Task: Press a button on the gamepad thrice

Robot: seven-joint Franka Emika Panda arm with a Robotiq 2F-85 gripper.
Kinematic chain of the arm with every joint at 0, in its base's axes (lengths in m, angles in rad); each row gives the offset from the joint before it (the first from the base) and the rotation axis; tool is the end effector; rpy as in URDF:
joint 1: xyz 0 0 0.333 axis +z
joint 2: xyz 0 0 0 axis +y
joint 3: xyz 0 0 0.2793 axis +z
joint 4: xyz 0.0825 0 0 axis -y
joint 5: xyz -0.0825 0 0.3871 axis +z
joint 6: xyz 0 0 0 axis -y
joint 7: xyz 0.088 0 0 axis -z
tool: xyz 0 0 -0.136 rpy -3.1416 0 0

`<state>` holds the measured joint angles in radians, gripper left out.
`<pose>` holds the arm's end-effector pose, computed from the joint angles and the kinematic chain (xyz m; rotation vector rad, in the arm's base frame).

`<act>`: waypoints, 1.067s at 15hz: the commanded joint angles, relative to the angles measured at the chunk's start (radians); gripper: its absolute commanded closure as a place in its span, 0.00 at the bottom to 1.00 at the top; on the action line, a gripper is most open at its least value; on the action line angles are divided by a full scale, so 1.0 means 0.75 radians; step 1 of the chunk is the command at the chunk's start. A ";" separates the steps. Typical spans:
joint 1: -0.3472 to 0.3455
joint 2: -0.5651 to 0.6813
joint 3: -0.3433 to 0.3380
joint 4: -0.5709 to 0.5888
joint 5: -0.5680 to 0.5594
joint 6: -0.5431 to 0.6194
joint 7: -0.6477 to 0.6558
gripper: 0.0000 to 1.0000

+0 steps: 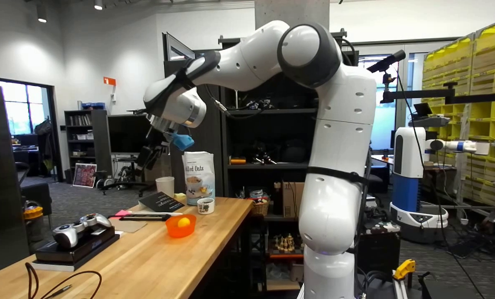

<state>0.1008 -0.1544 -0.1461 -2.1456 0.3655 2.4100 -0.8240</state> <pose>0.5620 -0.0181 0.4513 -2.8180 -0.8004 -0.7574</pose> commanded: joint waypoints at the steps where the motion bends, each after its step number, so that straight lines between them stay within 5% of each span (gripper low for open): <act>1: -0.020 0.118 0.031 0.127 0.056 0.019 -0.063 0.00; 15: -0.144 0.472 0.209 0.577 0.018 -0.077 -0.057 0.00; 16: -0.151 0.487 0.219 0.597 0.013 -0.083 -0.057 0.17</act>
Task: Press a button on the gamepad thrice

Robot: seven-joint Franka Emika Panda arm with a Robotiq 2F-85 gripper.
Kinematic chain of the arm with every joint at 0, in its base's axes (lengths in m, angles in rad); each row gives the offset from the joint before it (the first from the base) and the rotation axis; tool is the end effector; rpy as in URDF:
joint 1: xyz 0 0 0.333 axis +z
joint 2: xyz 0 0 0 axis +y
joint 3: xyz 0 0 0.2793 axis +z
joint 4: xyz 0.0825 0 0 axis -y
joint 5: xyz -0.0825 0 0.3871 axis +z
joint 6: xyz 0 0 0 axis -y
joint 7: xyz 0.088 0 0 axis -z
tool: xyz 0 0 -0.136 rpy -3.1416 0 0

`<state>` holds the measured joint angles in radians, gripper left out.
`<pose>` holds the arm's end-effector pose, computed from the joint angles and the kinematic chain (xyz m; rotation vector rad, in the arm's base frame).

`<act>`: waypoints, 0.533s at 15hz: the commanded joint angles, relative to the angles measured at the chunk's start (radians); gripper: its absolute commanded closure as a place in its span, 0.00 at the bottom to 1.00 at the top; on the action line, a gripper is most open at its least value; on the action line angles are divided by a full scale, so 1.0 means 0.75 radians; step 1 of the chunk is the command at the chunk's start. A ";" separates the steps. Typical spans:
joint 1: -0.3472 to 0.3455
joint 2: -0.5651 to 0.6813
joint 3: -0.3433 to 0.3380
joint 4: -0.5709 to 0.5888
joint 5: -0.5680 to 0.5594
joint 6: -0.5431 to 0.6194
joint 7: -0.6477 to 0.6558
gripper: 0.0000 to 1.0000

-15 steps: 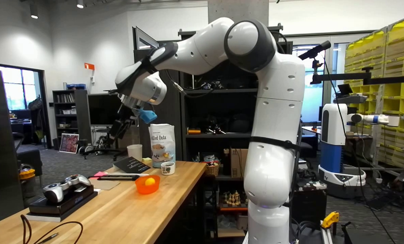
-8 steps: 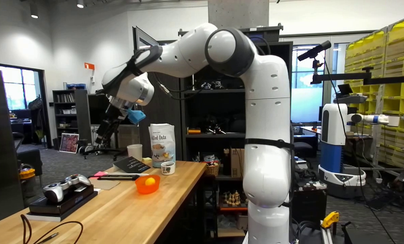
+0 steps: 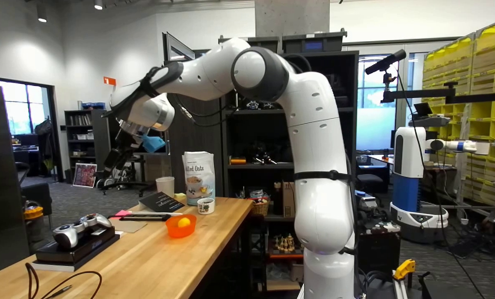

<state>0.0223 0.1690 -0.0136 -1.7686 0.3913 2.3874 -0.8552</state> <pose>0.6583 0.0172 0.4504 -2.7724 -0.9169 -0.8052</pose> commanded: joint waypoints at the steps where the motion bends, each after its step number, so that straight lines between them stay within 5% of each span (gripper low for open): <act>1: -0.053 0.069 0.052 0.112 -0.022 -0.058 -0.017 0.26; 8: -0.075 0.133 0.105 0.183 -0.031 -0.036 -0.046 0.78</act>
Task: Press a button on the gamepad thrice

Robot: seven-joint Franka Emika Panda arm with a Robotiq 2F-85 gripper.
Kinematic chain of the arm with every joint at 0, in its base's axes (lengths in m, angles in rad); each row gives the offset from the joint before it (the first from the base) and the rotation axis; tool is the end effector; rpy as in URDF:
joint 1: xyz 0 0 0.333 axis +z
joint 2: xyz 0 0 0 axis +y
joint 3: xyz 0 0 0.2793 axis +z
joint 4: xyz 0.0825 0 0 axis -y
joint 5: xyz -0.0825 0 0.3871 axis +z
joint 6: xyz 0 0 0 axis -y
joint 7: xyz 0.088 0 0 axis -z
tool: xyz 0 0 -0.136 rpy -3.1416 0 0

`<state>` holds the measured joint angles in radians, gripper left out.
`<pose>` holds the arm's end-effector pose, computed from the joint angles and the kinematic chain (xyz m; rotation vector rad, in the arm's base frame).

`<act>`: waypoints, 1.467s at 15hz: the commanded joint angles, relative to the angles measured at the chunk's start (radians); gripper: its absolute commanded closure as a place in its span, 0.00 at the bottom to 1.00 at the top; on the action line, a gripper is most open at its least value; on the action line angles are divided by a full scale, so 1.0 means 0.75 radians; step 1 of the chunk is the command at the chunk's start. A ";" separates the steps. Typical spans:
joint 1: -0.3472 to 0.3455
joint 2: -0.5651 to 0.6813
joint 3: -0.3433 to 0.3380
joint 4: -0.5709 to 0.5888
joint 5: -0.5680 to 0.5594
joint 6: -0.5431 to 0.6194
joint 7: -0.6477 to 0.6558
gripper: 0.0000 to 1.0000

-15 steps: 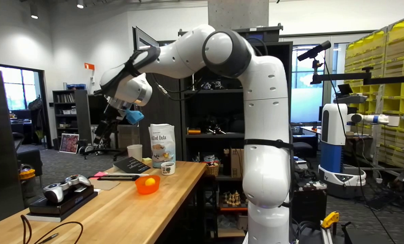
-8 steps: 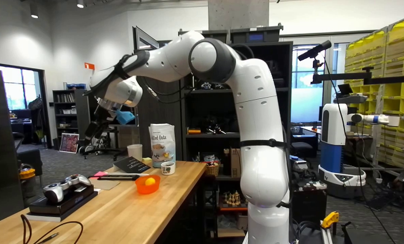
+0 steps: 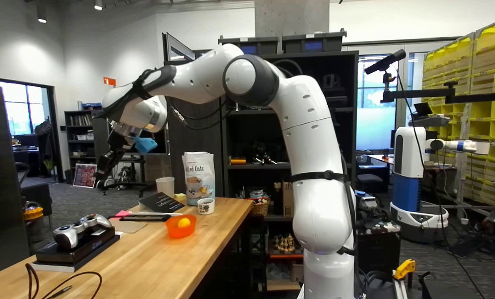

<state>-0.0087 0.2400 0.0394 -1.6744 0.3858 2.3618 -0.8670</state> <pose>0.6771 0.0314 0.4499 -2.7392 -0.9687 -0.8038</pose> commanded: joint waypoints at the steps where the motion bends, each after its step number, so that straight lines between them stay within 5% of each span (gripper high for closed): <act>1: -0.036 0.049 0.041 0.068 -0.021 0.001 -0.037 0.85; 4: -0.040 0.079 0.047 0.086 -0.032 0.006 -0.019 1.00; 22: -0.099 0.184 0.124 0.089 -0.007 0.071 -0.110 1.00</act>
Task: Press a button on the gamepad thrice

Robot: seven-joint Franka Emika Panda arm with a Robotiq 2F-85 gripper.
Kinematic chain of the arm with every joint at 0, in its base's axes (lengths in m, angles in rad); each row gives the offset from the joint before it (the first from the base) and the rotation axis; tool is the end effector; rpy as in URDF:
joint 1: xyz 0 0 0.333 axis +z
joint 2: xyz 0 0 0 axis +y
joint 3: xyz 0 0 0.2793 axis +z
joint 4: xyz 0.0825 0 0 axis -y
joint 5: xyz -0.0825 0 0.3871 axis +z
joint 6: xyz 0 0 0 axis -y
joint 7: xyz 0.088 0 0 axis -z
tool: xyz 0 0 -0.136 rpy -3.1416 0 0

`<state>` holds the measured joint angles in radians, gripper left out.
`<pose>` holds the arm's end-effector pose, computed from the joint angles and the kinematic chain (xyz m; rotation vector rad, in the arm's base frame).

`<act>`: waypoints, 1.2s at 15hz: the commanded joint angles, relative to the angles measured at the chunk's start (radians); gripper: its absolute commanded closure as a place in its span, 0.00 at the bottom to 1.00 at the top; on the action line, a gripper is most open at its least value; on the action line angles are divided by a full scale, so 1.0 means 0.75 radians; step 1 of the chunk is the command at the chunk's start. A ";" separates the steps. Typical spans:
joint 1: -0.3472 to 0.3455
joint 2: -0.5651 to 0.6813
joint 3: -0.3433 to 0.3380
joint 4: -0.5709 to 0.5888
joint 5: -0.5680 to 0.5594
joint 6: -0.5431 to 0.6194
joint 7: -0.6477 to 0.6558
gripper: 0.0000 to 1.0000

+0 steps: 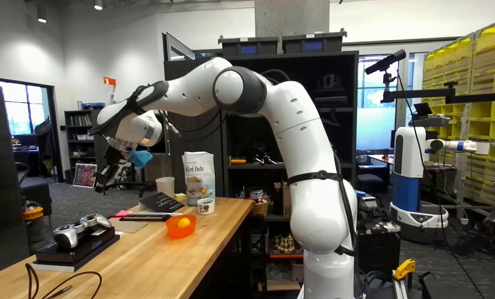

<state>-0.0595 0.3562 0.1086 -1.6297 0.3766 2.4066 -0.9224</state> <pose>0.6978 0.0365 0.4005 -2.7152 -1.0362 -0.7744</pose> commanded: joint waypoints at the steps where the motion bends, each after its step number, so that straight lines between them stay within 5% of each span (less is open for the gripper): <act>1: -0.033 0.036 0.036 0.029 0.006 0.019 -0.046 1.00; 18: -0.104 0.152 0.145 0.047 0.056 0.167 -0.248 1.00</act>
<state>-0.1113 0.4503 0.1884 -1.6166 0.3985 2.5228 -1.0696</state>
